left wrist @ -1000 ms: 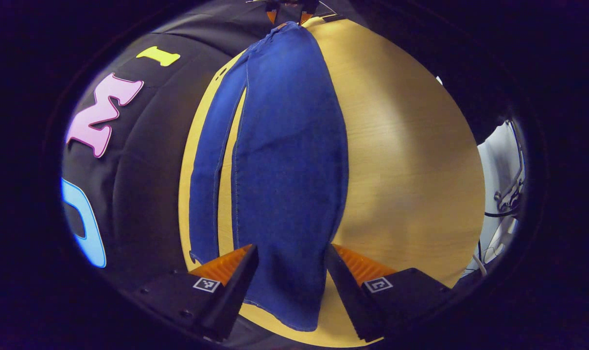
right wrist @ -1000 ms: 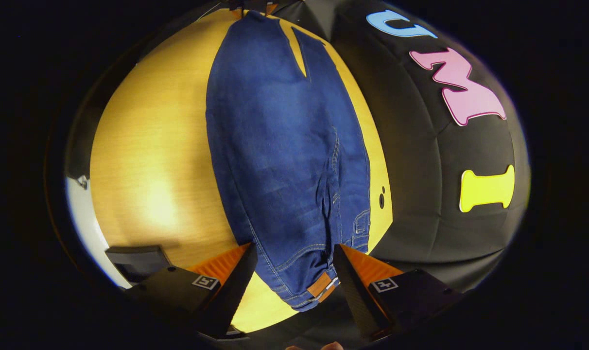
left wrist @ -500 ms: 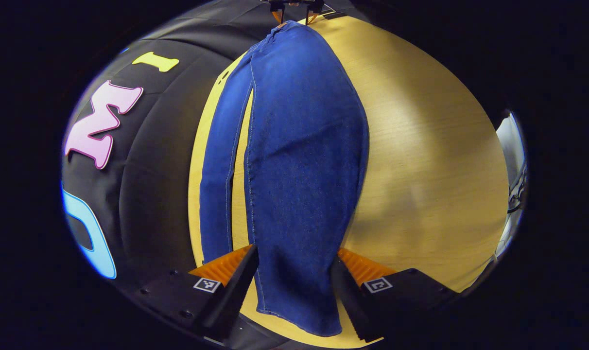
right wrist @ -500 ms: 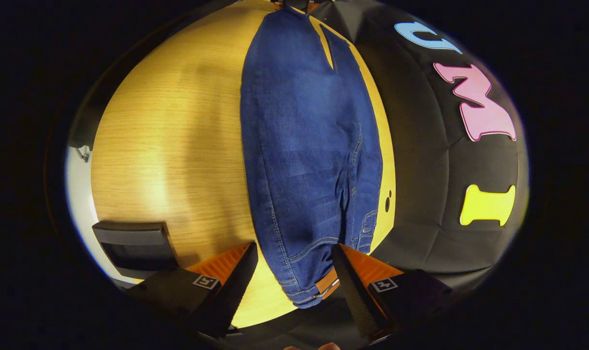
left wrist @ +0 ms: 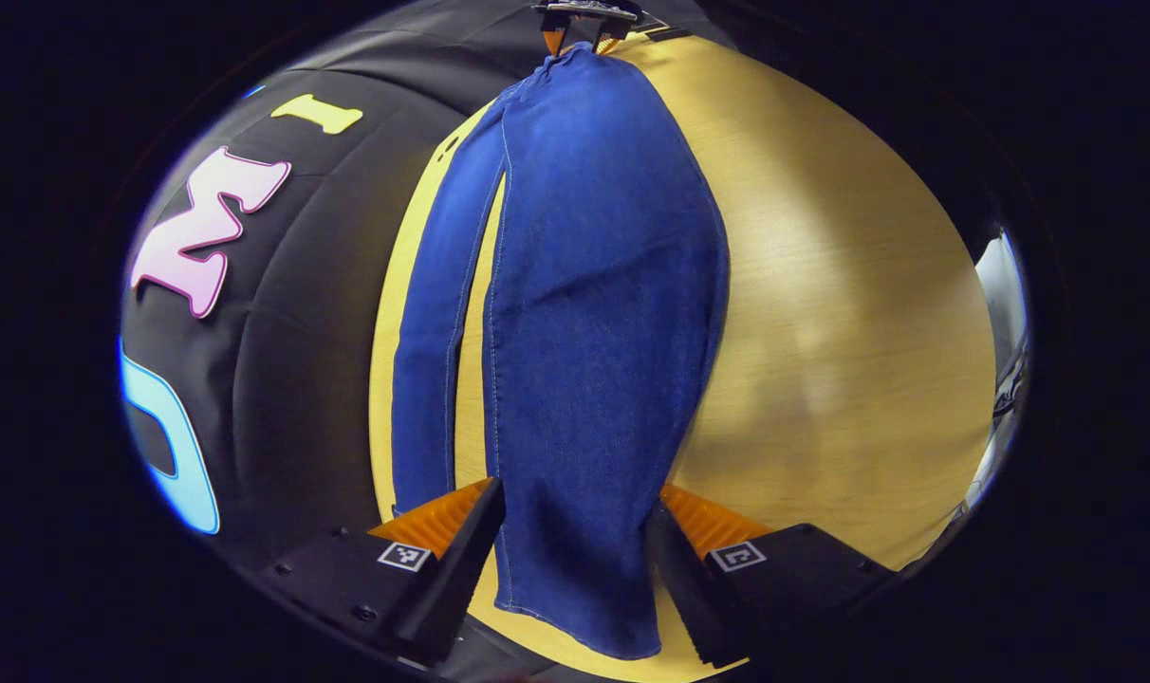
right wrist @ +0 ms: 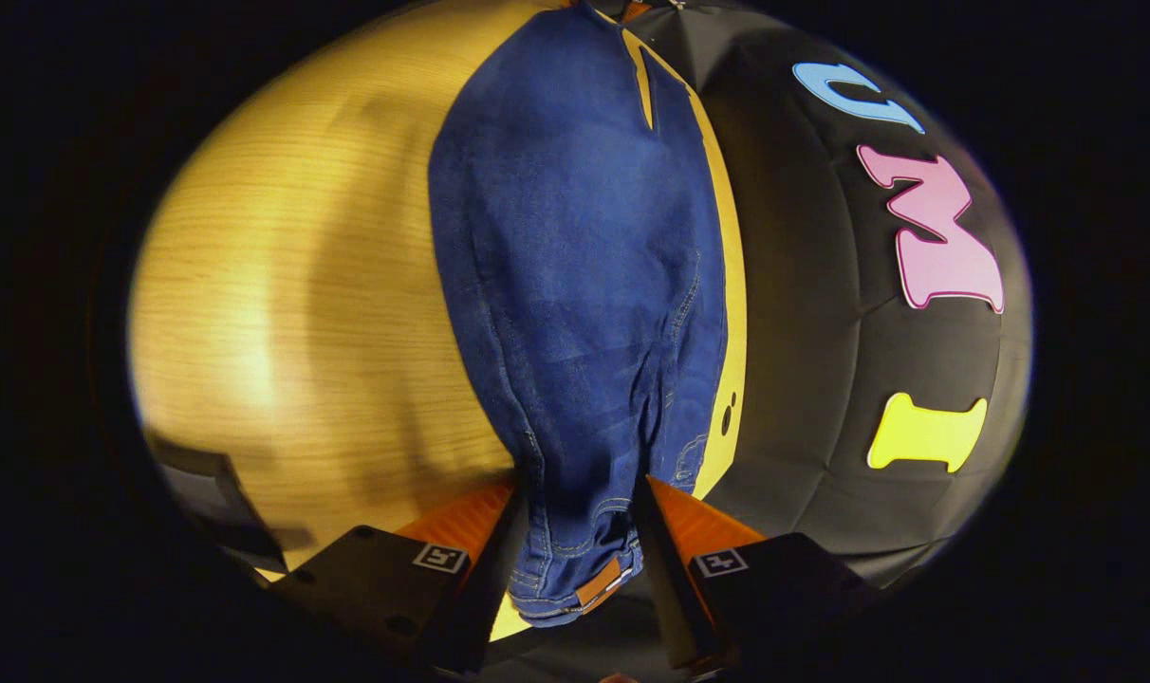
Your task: Grasp the waist and the cuffs of the jeans and fold them to make the two legs overlap; first hold the waist and fold one-third of the jeans toward the cuffs, then hold the cuffs and fold the remaining one-third in the same direction to finish folding.
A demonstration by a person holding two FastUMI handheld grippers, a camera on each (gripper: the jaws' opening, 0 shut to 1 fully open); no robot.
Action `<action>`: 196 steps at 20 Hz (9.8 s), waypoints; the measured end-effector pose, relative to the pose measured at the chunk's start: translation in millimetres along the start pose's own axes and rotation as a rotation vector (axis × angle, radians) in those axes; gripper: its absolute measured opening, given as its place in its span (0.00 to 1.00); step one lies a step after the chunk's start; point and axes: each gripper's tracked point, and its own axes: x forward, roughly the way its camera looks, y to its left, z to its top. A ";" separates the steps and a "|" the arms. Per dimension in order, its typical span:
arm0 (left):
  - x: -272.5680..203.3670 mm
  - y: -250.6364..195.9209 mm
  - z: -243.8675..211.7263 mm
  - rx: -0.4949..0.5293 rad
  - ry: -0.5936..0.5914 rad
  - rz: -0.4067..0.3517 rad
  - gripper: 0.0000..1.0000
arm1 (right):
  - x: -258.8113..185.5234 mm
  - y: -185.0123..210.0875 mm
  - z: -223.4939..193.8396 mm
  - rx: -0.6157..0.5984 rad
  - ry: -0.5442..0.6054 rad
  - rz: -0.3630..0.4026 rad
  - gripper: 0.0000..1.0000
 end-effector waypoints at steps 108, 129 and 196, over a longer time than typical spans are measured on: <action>-136.2 74.8 92.1 -1.628 -0.467 0.052 0.97 | -12.5 -254.5 173.8 1.988 -0.583 0.086 0.08; 19.5 63.8 -76.7 -1.462 0.171 -0.050 0.97 | -56.9 -177.6 250.0 1.671 -0.586 0.407 0.93; -108.7 107.0 406.7 -1.080 -0.388 -0.029 0.96 | -221.6 -206.3 -51.2 1.595 -0.535 -0.189 0.93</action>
